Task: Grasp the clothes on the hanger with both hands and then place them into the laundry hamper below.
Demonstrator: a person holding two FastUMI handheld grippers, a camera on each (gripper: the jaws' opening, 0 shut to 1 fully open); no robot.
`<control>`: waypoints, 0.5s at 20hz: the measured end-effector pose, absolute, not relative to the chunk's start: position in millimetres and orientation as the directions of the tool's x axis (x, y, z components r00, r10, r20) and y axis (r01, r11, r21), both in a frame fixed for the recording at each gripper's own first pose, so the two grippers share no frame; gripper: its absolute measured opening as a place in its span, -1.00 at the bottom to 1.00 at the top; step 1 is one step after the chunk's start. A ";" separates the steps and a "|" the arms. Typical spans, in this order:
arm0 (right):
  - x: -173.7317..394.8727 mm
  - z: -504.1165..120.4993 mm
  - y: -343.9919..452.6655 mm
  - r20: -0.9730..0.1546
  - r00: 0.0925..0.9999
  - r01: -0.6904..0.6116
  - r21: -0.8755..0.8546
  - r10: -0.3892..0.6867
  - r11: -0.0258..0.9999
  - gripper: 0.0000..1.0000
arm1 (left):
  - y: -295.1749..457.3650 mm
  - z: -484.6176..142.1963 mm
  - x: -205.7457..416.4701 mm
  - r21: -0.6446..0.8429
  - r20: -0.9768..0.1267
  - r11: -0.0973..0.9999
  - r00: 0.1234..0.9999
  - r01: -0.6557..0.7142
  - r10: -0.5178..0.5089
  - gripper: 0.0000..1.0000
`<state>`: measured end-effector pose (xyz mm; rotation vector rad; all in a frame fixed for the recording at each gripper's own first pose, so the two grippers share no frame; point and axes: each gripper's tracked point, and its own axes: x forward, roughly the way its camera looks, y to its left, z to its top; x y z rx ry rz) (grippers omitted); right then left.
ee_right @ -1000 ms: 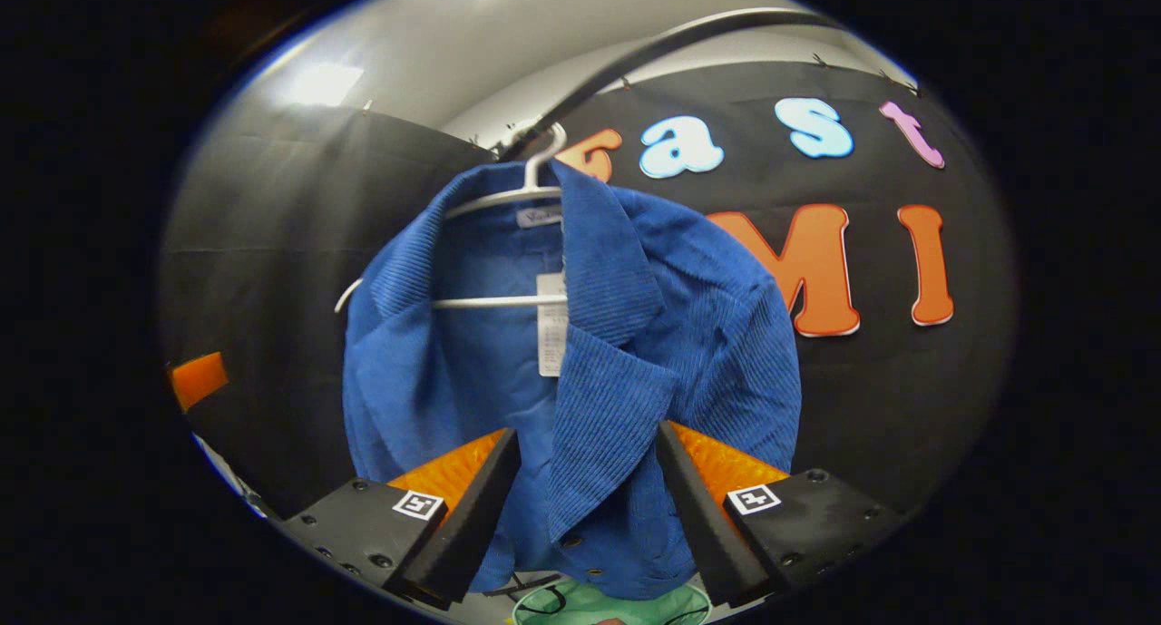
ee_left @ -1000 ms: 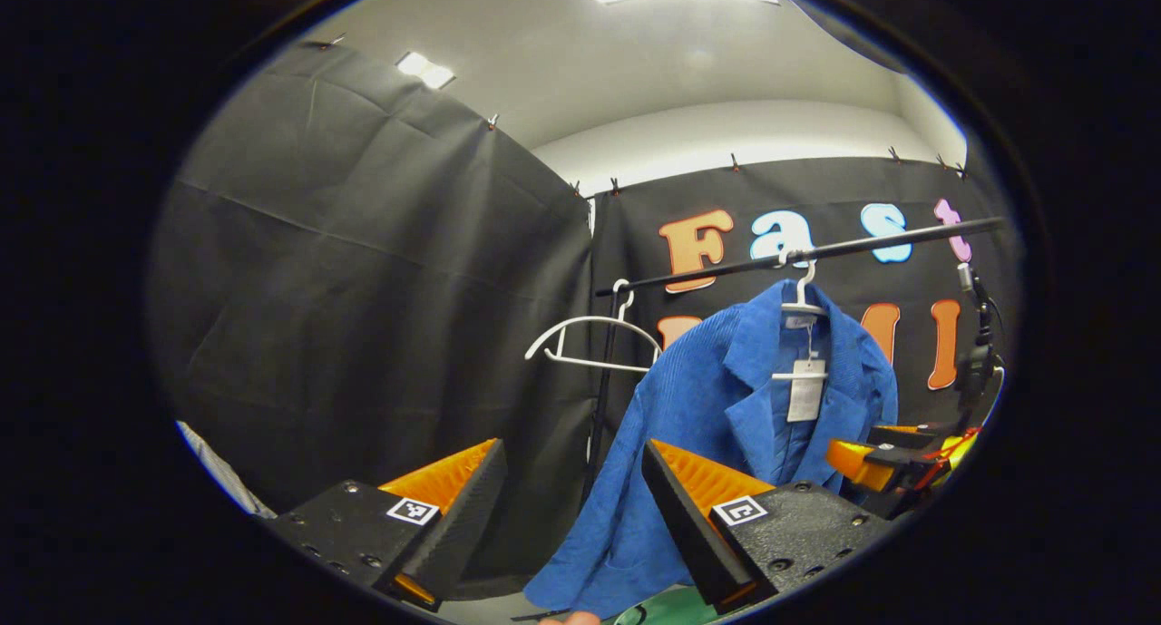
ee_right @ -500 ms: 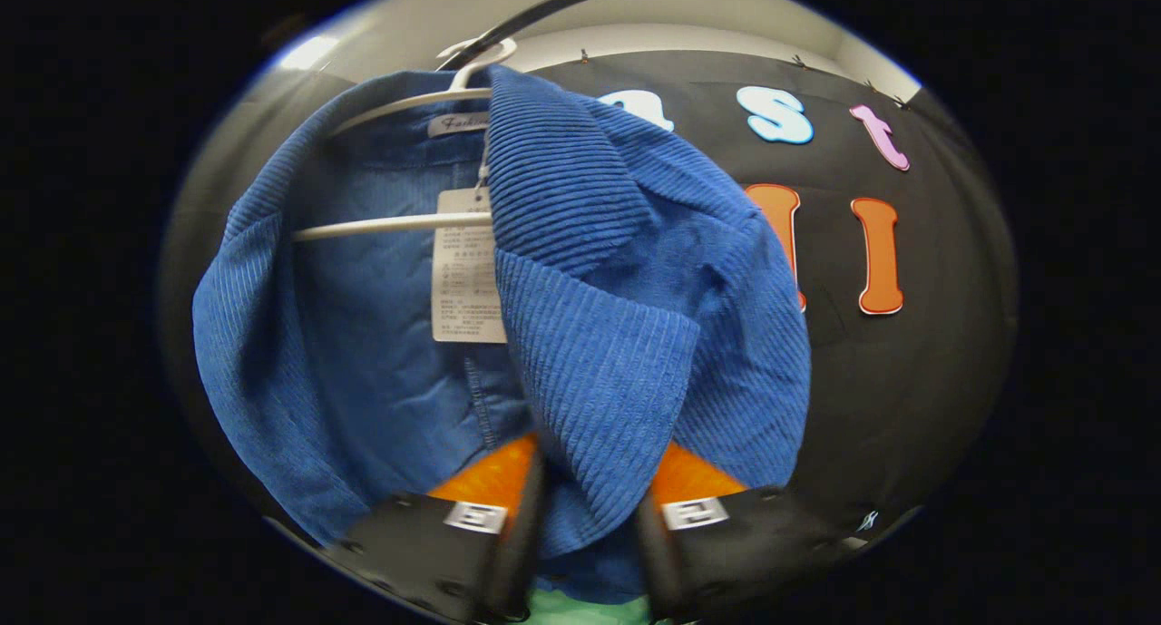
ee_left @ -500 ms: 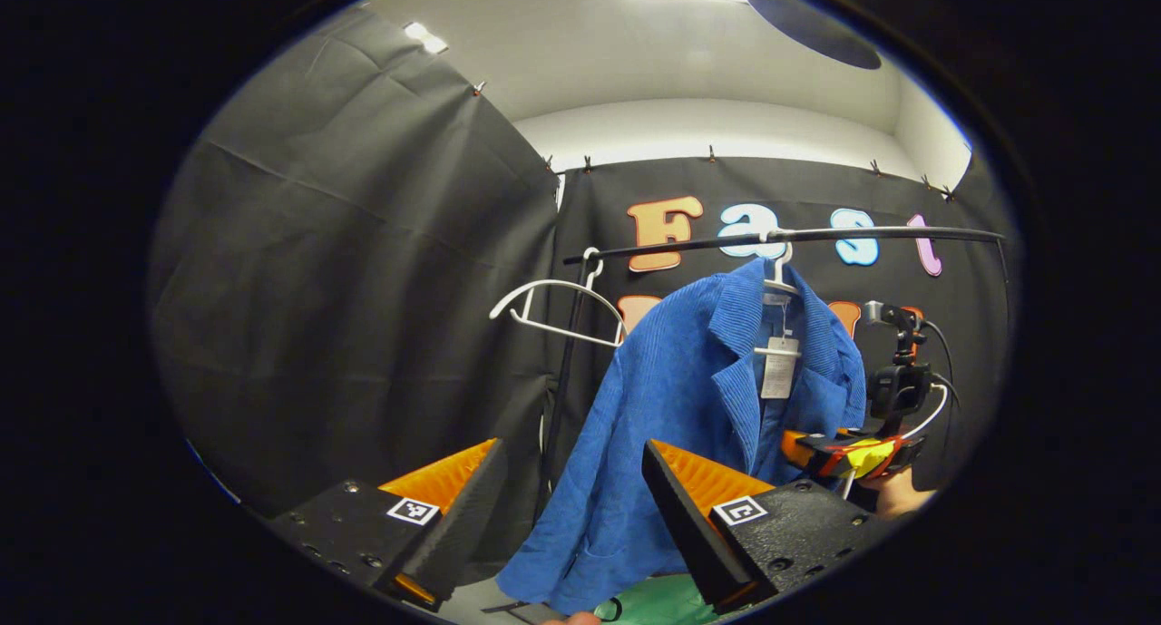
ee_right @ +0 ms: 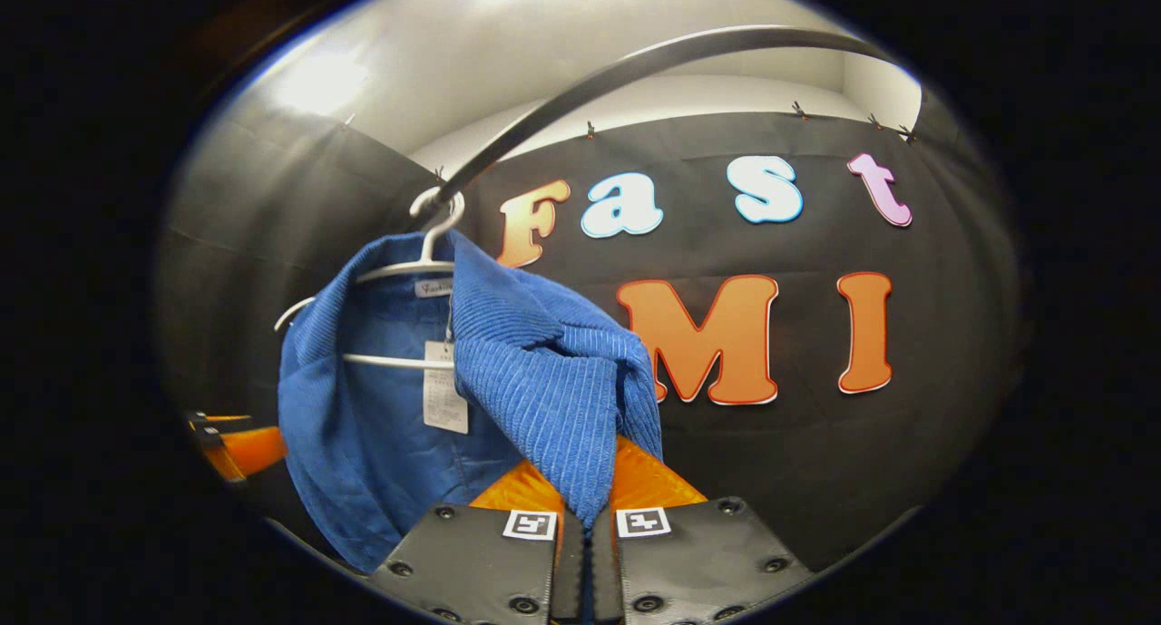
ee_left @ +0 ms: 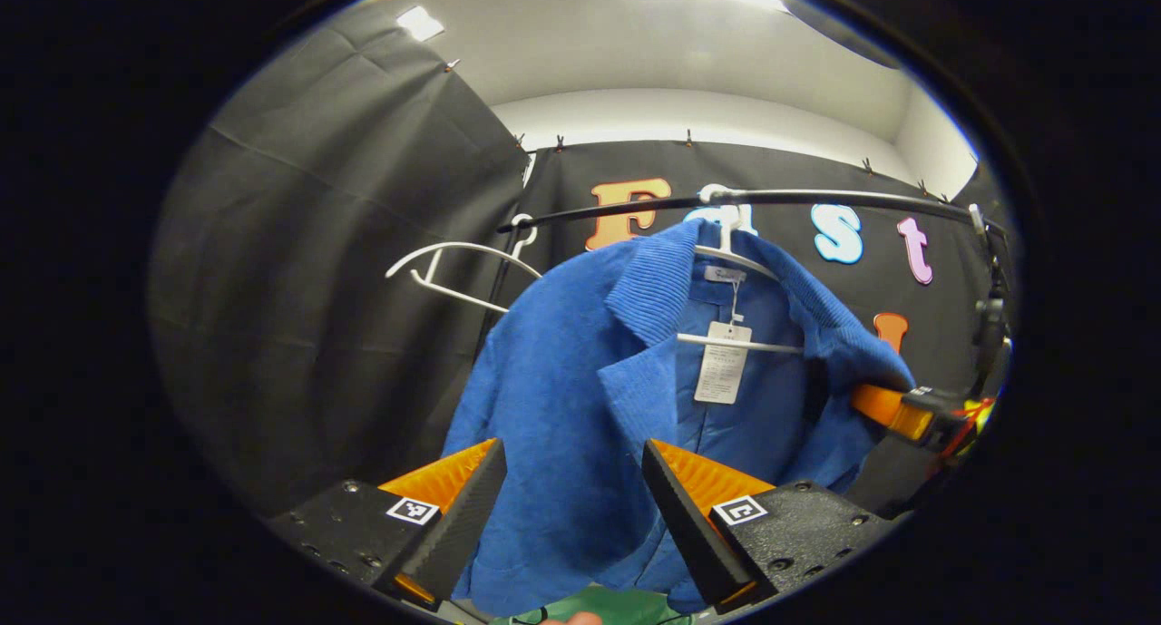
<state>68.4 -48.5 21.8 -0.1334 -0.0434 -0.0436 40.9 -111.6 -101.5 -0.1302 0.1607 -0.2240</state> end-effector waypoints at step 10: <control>35.8 75.7 -38.2 0.177 0.977 -0.099 -0.107 0.117 0.989 -0.79 | -135.9 -141.3 98.0 0.140 -0.094 0.990 0.995 -0.019 0.033 0.96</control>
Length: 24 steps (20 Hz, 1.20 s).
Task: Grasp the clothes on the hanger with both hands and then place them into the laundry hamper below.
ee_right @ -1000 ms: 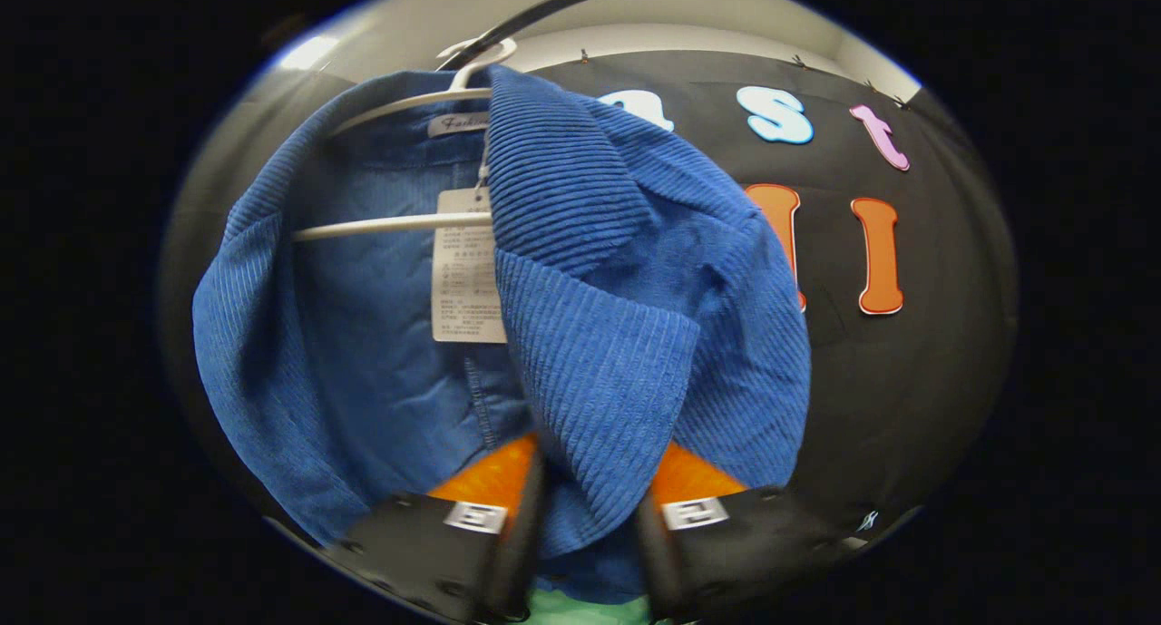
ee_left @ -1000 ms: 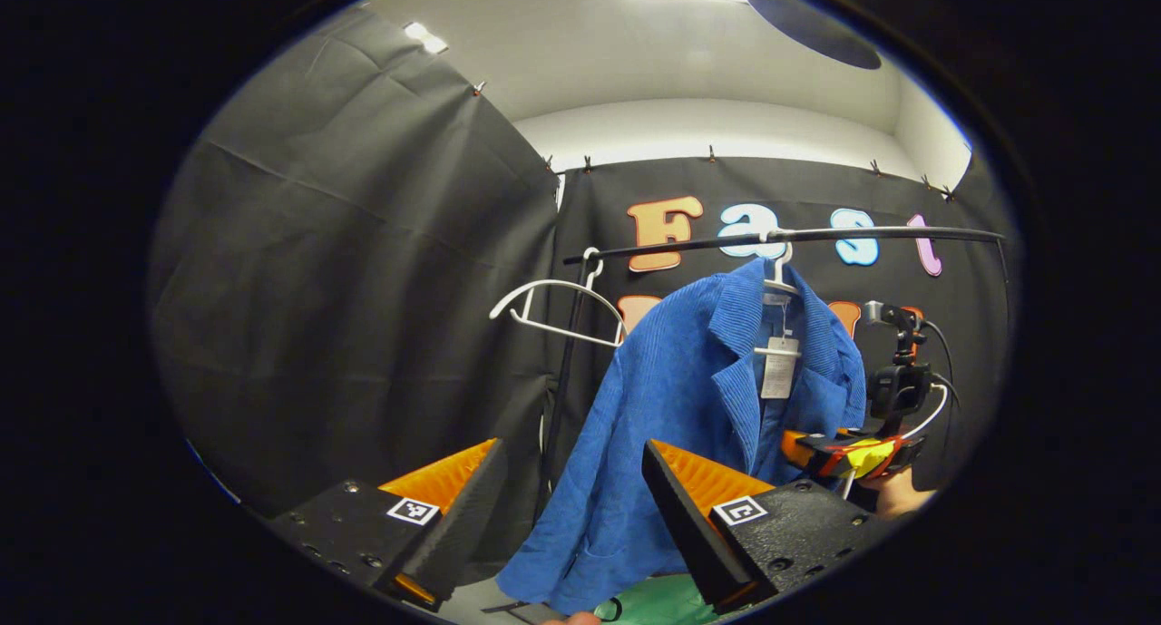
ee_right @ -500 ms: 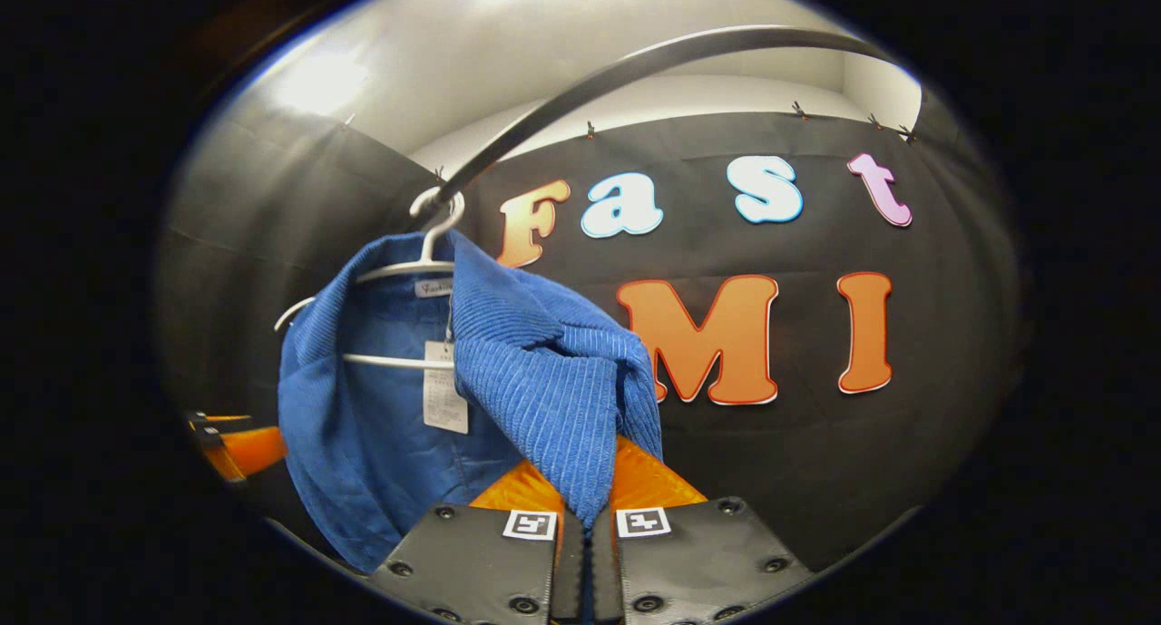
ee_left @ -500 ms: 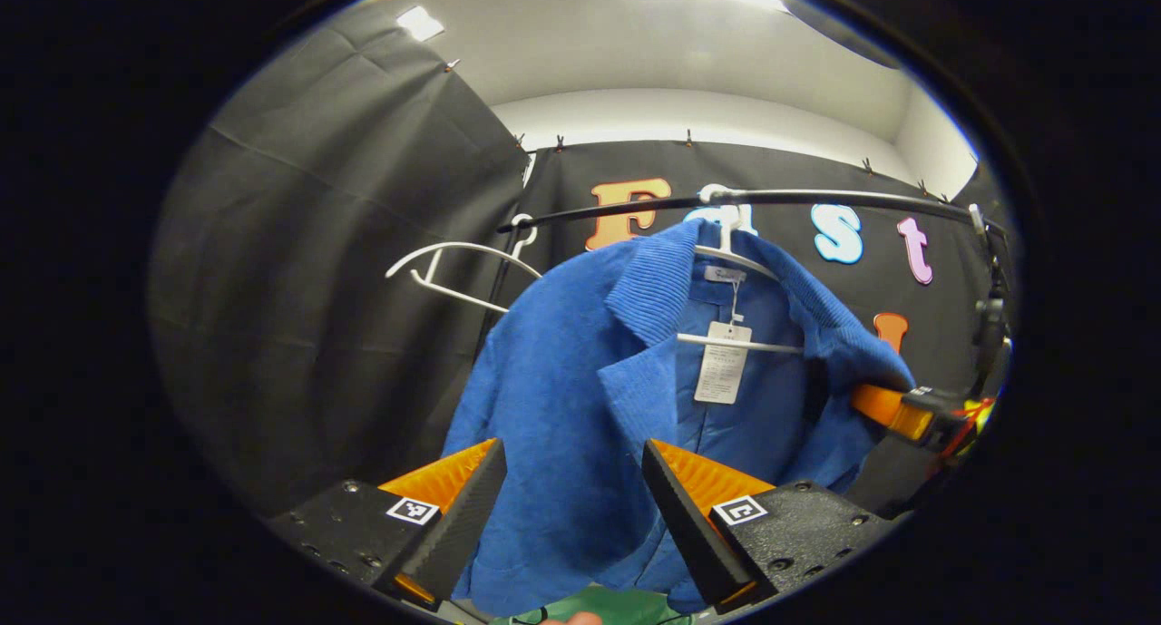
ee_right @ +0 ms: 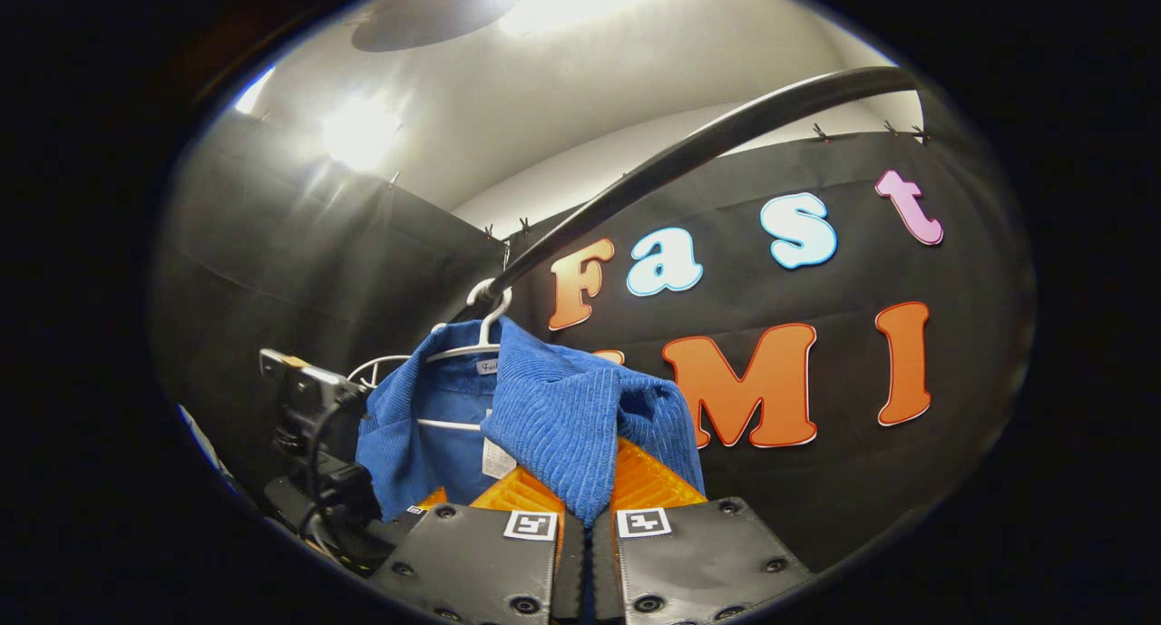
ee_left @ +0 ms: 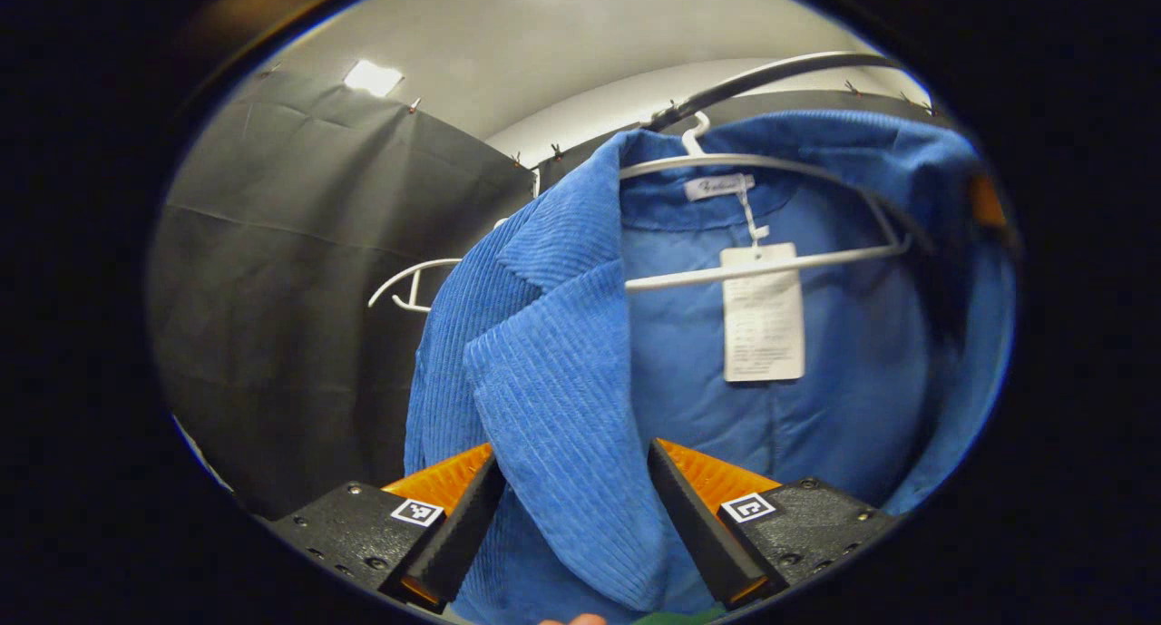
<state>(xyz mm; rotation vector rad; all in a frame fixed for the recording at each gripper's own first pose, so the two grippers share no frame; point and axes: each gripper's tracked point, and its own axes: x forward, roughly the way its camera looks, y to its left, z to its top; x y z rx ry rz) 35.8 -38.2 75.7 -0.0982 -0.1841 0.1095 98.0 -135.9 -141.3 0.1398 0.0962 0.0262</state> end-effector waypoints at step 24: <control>58.2 111.0 -60.8 0.304 0.940 0.166 -0.024 -0.151 0.986 -0.79 | -1.7 -22.5 253.5 0.052 -0.122 0.989 0.984 0.139 -0.132 -0.78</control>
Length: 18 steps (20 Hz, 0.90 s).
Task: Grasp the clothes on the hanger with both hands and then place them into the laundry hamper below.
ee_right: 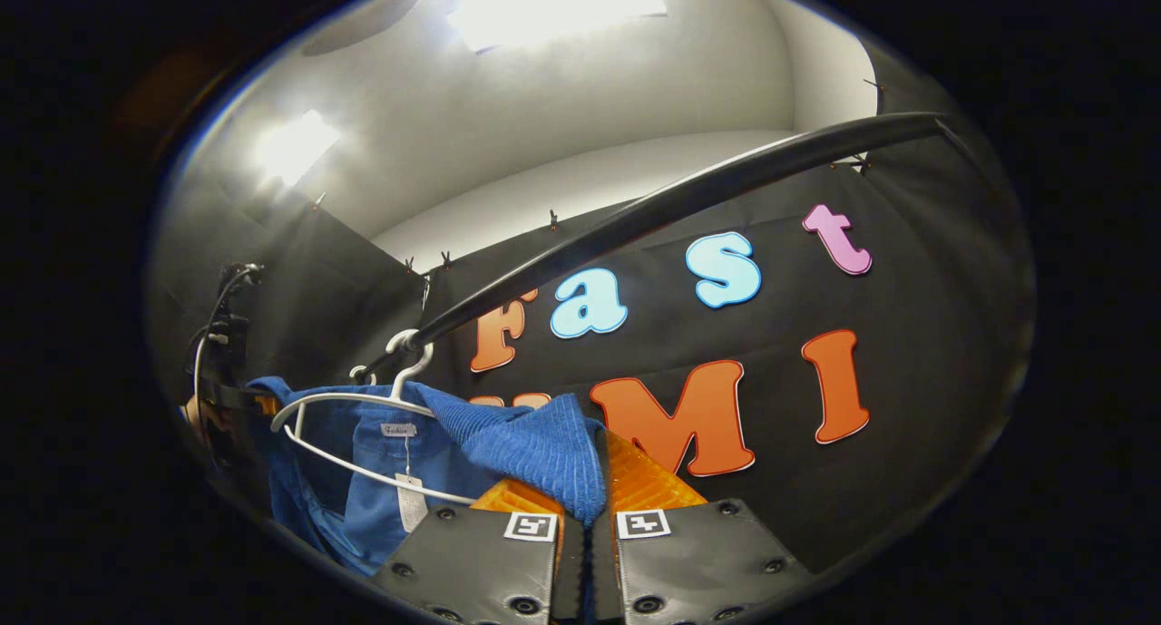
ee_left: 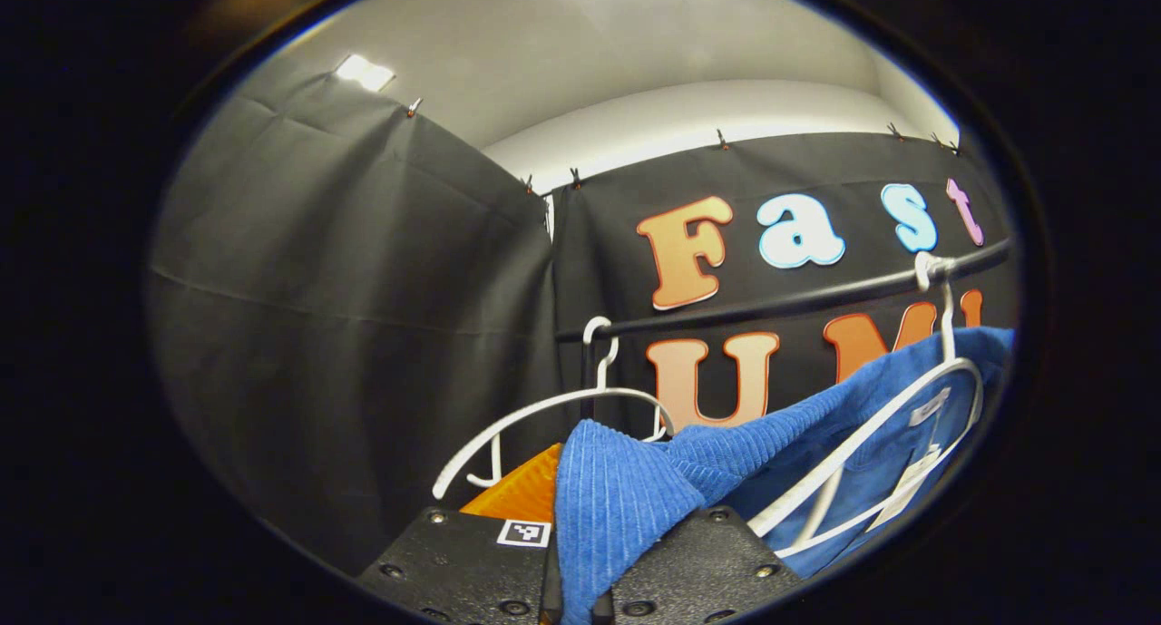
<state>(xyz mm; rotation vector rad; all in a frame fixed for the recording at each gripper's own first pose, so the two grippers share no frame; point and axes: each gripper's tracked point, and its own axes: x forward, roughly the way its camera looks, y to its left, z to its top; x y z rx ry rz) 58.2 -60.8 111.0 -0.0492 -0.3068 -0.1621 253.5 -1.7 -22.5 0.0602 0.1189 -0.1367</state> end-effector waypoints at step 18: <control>105.1 82.1 -132.1 0.202 0.923 0.359 -0.139 -0.328 0.923 -0.79 | -85.6 -191.3 119.0 -0.061 -0.324 0.937 0.881 0.344 -0.345 -0.77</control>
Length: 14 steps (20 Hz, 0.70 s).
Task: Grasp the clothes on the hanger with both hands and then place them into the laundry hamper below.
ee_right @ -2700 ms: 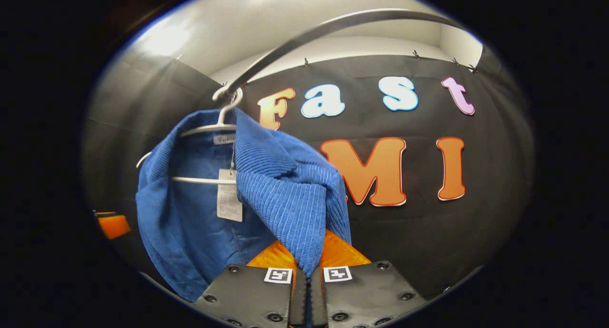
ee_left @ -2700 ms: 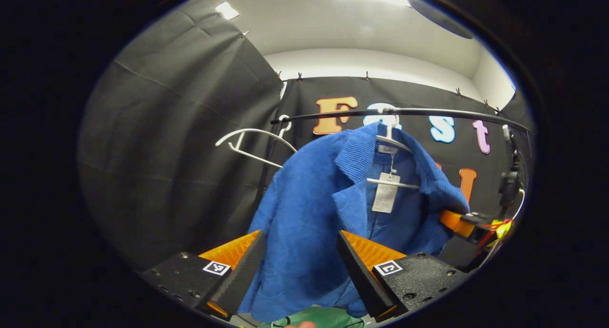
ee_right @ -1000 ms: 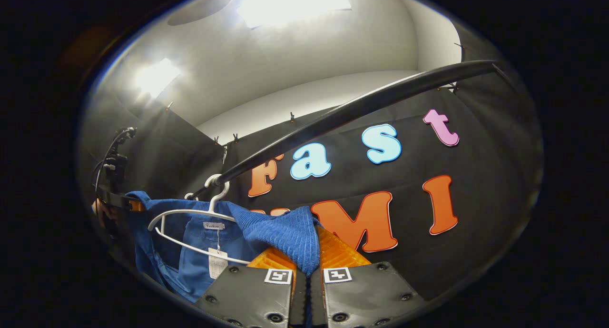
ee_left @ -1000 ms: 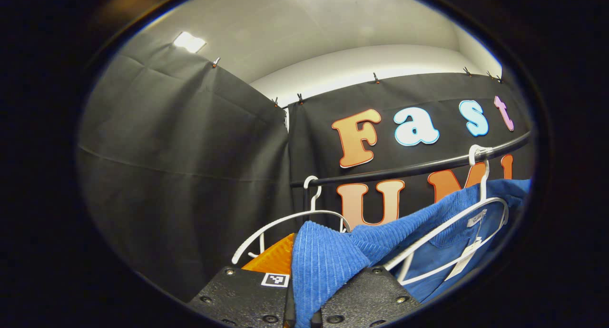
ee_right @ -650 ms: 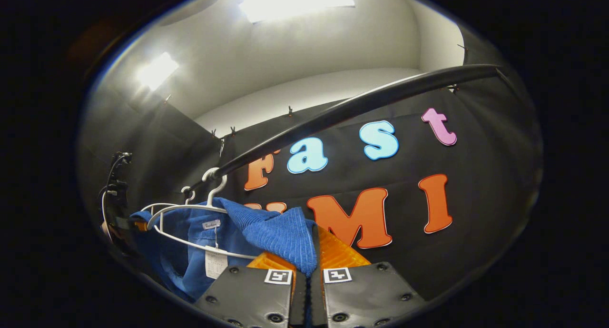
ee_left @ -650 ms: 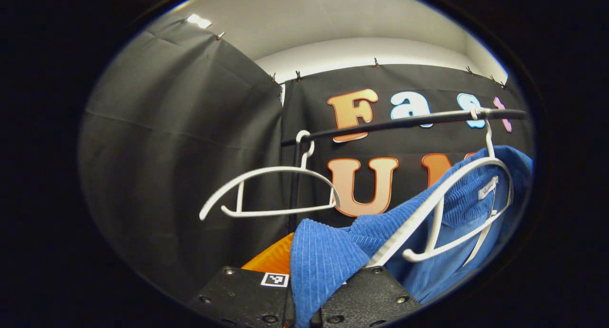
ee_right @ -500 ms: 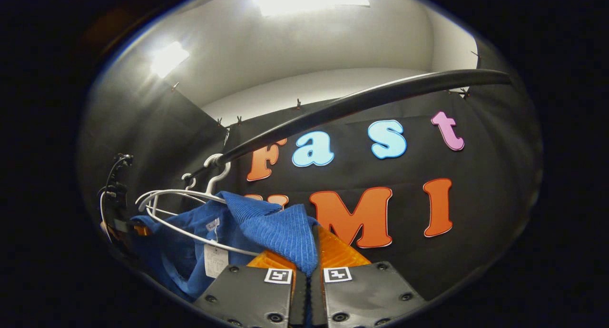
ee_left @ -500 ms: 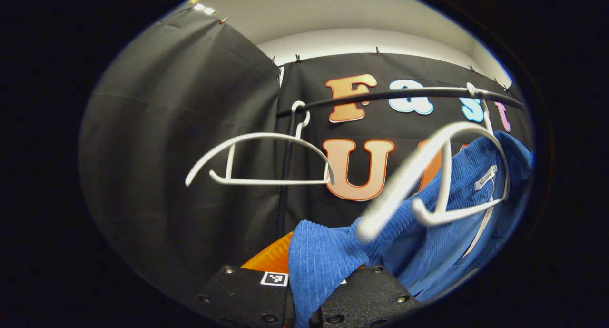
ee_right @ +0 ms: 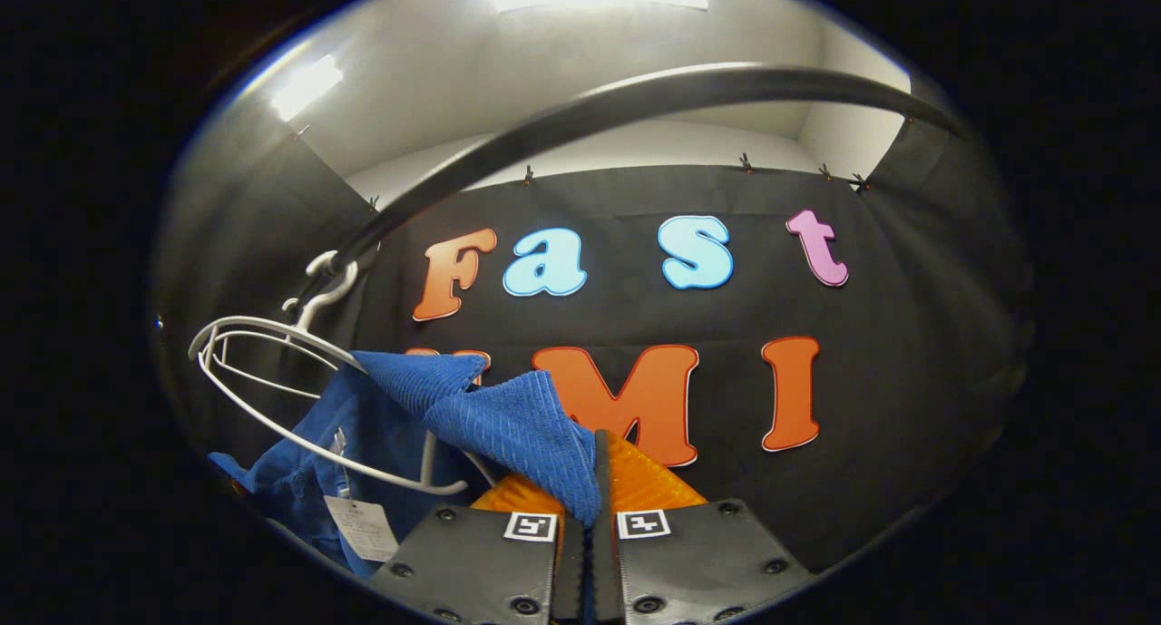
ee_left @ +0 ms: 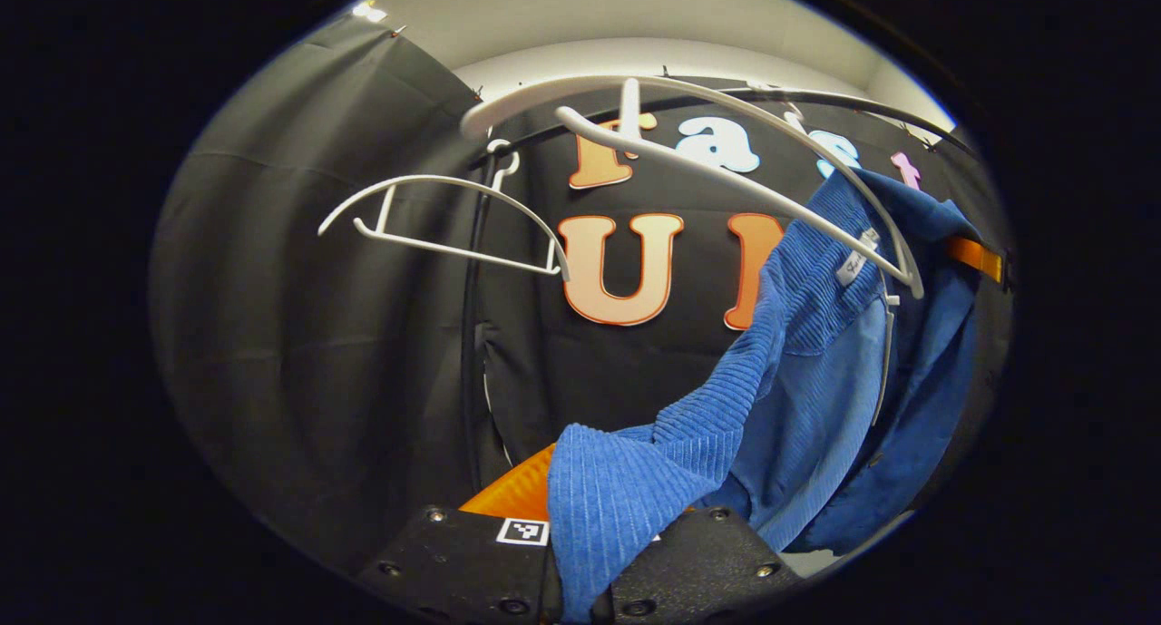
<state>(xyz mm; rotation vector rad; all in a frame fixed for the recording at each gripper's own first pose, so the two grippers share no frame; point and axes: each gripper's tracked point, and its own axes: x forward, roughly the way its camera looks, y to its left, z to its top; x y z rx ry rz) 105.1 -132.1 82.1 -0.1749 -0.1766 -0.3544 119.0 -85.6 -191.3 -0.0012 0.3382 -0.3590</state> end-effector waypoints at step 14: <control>84.8 -60.5 -152.3 -0.114 0.952 0.278 -0.058 -0.283 0.959 -0.78 | -143.8 -244.2 69.2 -0.081 -0.455 0.900 0.788 0.428 -0.415 -0.77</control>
